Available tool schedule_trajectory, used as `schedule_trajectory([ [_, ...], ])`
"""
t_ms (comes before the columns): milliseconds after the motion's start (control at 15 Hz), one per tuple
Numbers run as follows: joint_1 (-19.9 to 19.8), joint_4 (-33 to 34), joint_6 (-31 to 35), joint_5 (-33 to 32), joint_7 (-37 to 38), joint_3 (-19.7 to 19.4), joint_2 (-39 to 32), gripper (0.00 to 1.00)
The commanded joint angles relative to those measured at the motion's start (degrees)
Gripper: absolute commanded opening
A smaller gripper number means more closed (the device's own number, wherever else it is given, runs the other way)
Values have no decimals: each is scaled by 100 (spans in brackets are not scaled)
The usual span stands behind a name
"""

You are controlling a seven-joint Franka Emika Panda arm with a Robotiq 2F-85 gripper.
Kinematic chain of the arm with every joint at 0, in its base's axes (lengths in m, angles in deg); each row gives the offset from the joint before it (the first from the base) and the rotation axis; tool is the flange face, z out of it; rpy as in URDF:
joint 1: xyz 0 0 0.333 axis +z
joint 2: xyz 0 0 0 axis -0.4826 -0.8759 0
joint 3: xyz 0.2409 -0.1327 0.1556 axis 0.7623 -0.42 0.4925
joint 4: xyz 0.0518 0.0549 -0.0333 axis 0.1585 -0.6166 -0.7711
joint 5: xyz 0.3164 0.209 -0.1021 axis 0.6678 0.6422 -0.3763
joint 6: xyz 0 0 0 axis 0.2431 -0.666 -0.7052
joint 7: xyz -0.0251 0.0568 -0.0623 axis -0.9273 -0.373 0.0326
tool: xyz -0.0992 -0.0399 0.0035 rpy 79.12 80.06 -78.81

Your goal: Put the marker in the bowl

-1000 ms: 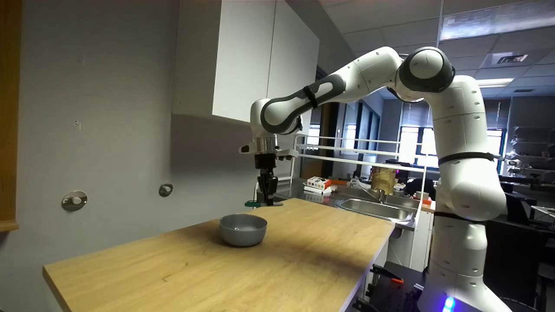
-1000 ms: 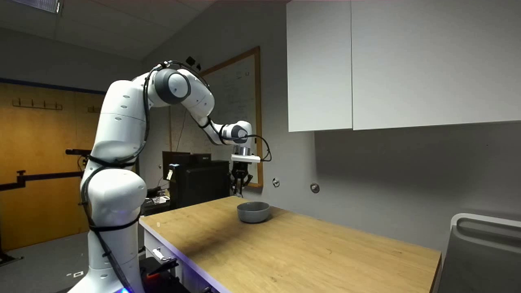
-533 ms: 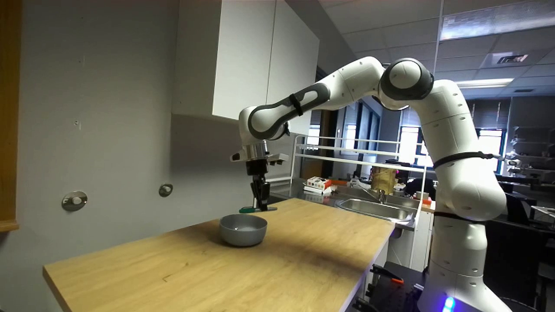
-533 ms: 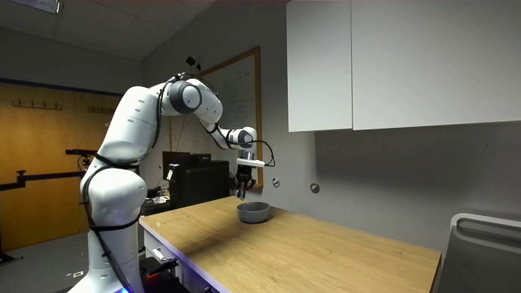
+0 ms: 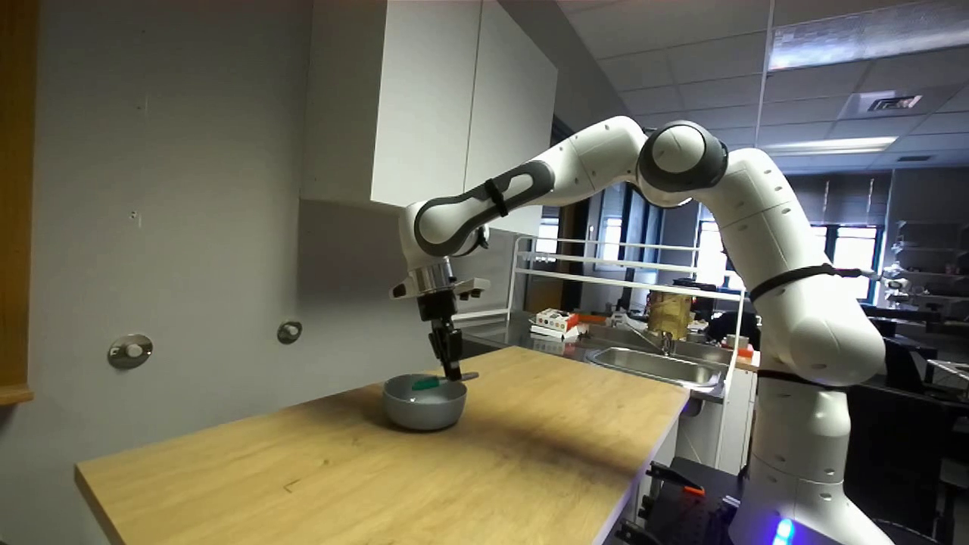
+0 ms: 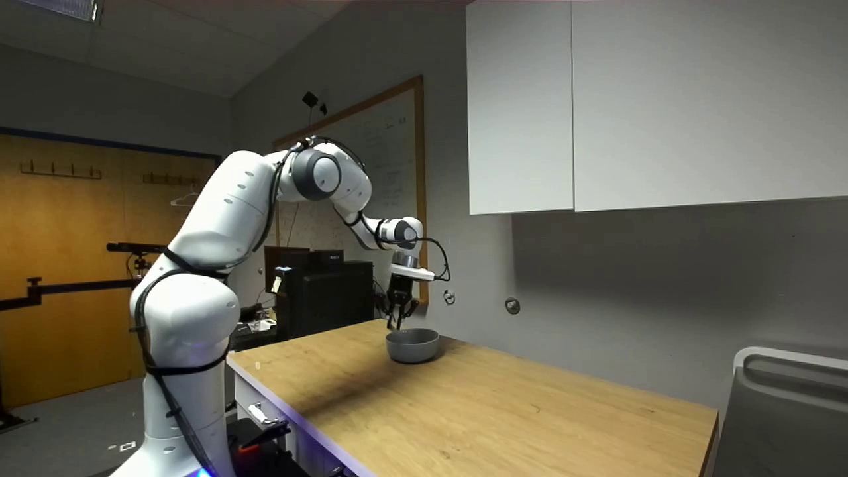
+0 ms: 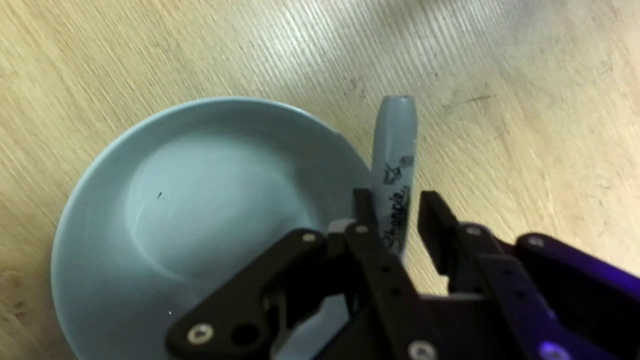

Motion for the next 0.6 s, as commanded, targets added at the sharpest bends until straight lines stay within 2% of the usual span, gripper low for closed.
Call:
schedule_trajectory([
  [0, 31, 493, -394, -209, 135, 62, -286, 62],
  [333, 86, 506, -574, -402, 132, 66, -196, 98],
  [533, 127, 355, -617, -554, 251, 45, -18, 100],
])
